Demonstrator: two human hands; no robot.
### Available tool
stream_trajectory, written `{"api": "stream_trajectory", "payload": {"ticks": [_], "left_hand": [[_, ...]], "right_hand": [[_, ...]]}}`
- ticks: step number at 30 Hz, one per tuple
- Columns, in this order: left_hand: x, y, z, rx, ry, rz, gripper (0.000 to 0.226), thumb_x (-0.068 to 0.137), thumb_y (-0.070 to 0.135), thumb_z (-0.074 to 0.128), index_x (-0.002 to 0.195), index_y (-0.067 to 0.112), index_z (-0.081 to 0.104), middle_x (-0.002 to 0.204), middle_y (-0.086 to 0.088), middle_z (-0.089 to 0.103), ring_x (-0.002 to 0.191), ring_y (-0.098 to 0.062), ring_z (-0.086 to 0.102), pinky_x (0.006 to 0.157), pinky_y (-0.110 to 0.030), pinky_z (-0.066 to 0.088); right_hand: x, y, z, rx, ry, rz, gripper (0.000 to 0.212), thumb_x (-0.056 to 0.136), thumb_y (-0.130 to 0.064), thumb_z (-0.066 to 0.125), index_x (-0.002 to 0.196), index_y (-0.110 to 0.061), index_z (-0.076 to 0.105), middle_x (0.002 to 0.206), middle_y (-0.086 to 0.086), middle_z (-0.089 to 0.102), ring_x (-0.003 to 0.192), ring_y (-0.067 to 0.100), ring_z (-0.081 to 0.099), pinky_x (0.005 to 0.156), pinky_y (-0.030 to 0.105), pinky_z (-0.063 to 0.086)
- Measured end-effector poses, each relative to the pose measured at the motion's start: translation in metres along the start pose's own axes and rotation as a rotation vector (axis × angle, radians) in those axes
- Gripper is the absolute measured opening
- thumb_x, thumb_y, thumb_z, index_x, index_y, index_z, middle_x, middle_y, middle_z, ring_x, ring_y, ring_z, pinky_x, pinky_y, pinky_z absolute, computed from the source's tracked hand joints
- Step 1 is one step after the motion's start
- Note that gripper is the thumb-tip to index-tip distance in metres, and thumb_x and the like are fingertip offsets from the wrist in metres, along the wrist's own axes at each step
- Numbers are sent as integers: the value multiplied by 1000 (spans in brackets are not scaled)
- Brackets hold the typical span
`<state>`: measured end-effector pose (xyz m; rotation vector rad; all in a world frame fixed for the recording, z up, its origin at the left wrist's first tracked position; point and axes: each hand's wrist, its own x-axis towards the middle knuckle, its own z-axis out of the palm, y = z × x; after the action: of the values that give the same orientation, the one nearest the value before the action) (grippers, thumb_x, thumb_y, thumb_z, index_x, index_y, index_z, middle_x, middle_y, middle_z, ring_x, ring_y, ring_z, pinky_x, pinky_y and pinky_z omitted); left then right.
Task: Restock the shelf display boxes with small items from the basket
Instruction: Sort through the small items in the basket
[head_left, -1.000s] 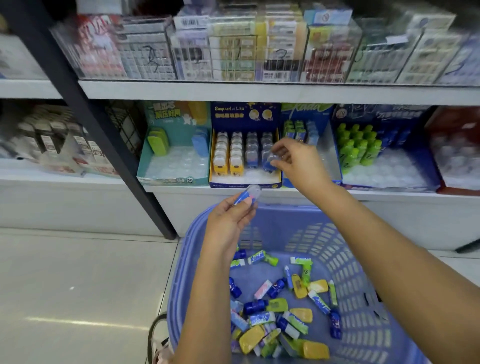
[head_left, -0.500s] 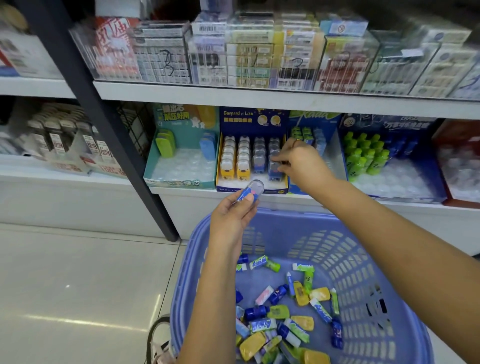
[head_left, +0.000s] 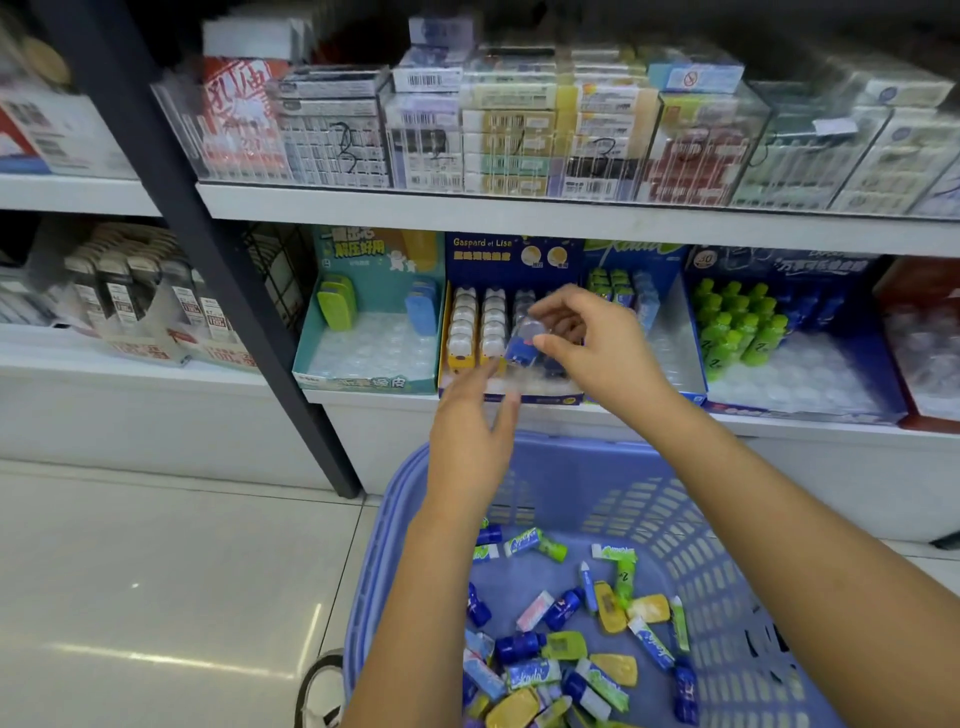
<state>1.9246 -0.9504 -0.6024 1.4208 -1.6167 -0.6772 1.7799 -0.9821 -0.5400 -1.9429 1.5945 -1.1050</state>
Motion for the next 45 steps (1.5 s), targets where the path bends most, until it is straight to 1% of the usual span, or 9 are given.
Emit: {"api": "stream_trajectory", "payload": {"ticks": [4,9,14,17,20,24,29,36,45], "left_hand": [[-7,-18,3,332,-178,89,53,94,17,53,144,12,36,151,-3,35,143,-16,18,117,-24,10],[-6,-26,3,316,-171,125,55,93,17,55,144,13,36,150,-2,36,142,-17,19,118,-27,10],[-5,-27,0,307,-230,128,57,94,20,55,146,14,34,152,0,32,144,-15,16,113,-18,8],[-4,-23,-13,152,-218,96,48,93,18,55,140,15,45,146,-1,43,138,-14,32,110,-19,19],[-4,-33,-40,-44,12,13,29,92,15,57,121,18,61,120,4,62,106,-6,58,94,-19,44],[-8,-67,-62,96,-35,-208,29,88,17,63,117,16,62,112,1,65,91,-5,59,80,-19,45],[-28,-91,-53,118,-116,-275,35,88,13,63,123,13,61,122,-5,63,105,-15,58,89,-21,43],[-22,-102,-55,83,-121,-308,25,85,18,68,110,19,69,110,1,66,95,-8,59,85,-24,48],[-16,-99,-56,154,-161,-307,26,85,18,68,111,22,68,111,4,66,90,-4,55,79,-18,40]], "right_hand": [[12,17,12,-348,-78,-54,23,84,-8,65,106,-12,64,102,5,66,101,22,55,84,27,43],[14,26,22,-416,-74,-93,24,85,-12,65,108,-11,65,104,7,66,108,25,47,80,19,29],[18,23,22,-506,-87,-100,27,83,-12,67,110,-9,69,109,10,61,110,29,43,90,29,34],[15,13,20,-537,-69,-112,26,86,-16,64,111,-10,69,113,9,55,108,26,44,91,28,35],[-18,2,33,-318,-17,-123,20,87,-25,63,105,-17,66,101,-1,51,83,2,47,74,13,37],[-87,27,96,29,-230,280,21,85,-29,66,70,-14,63,57,-6,55,50,-4,48,51,9,34],[-114,83,159,451,-300,1020,15,85,-10,67,71,-6,63,53,1,55,41,6,49,49,19,40],[-99,118,211,715,-82,1318,30,90,1,55,65,-13,45,26,-5,44,20,2,37,27,11,31],[-104,136,215,793,-46,1384,24,86,10,57,70,-7,52,47,1,59,41,12,57,37,15,47]]}}
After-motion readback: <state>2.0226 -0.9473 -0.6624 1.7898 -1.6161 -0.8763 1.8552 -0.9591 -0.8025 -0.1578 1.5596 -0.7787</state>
